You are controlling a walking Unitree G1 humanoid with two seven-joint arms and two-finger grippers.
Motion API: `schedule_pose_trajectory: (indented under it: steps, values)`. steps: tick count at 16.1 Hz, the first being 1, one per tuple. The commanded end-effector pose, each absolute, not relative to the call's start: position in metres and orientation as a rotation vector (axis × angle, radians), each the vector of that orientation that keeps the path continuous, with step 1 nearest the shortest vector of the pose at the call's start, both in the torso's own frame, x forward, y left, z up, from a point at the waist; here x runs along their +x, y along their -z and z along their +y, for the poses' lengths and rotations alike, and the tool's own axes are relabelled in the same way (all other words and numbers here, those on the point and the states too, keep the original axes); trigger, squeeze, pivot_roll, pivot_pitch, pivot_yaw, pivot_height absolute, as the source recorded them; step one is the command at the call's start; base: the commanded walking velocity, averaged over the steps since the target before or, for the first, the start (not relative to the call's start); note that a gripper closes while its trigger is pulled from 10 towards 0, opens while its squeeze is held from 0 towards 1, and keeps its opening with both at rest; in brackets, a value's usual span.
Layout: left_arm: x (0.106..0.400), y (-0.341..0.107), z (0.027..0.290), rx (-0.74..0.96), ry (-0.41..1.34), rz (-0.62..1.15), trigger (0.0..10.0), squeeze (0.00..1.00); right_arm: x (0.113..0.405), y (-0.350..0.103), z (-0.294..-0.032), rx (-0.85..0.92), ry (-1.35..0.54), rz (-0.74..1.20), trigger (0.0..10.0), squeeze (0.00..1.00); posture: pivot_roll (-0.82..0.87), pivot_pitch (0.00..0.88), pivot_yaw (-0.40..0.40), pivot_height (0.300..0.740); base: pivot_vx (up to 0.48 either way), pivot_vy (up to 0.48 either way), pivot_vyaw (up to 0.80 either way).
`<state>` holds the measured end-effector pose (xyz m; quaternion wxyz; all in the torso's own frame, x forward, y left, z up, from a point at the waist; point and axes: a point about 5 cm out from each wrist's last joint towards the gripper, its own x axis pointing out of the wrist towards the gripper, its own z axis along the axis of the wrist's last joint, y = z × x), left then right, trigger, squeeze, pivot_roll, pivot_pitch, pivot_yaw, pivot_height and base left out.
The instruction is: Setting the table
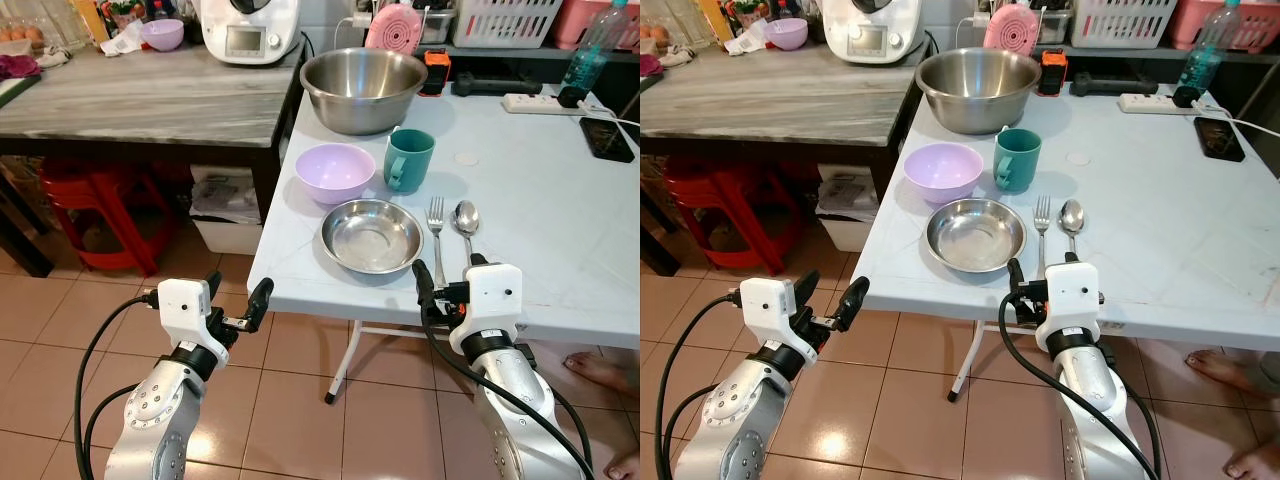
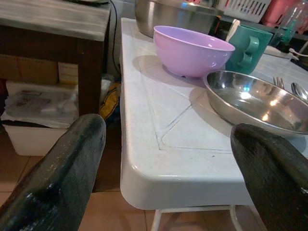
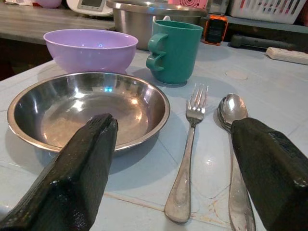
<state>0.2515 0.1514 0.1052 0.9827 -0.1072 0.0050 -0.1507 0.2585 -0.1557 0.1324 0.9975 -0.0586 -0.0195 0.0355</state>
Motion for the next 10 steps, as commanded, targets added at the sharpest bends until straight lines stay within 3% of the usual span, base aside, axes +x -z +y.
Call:
schedule_pose_trajectory:
  steps: [1, 10]
  values:
    - [0.2512, -0.1057, 0.1545, -0.209, 0.296, 0.01, 10.0, 0.0, 0.2579, -0.1365, -0.1545, -0.117, -0.077, -0.053, 10.0, 0.0, -0.13, 0.089, 0.03, 0.74, 0.0, 0.0, 0.0]
    - [0.2512, -0.1057, 0.1545, -0.209, 0.296, 0.01, 10.0, 0.0, 0.2579, -0.1365, -0.1545, -0.117, -0.077, -0.053, 10.0, 0.0, -0.13, 0.089, 0.03, 0.74, 0.0, 0.0, 0.0]
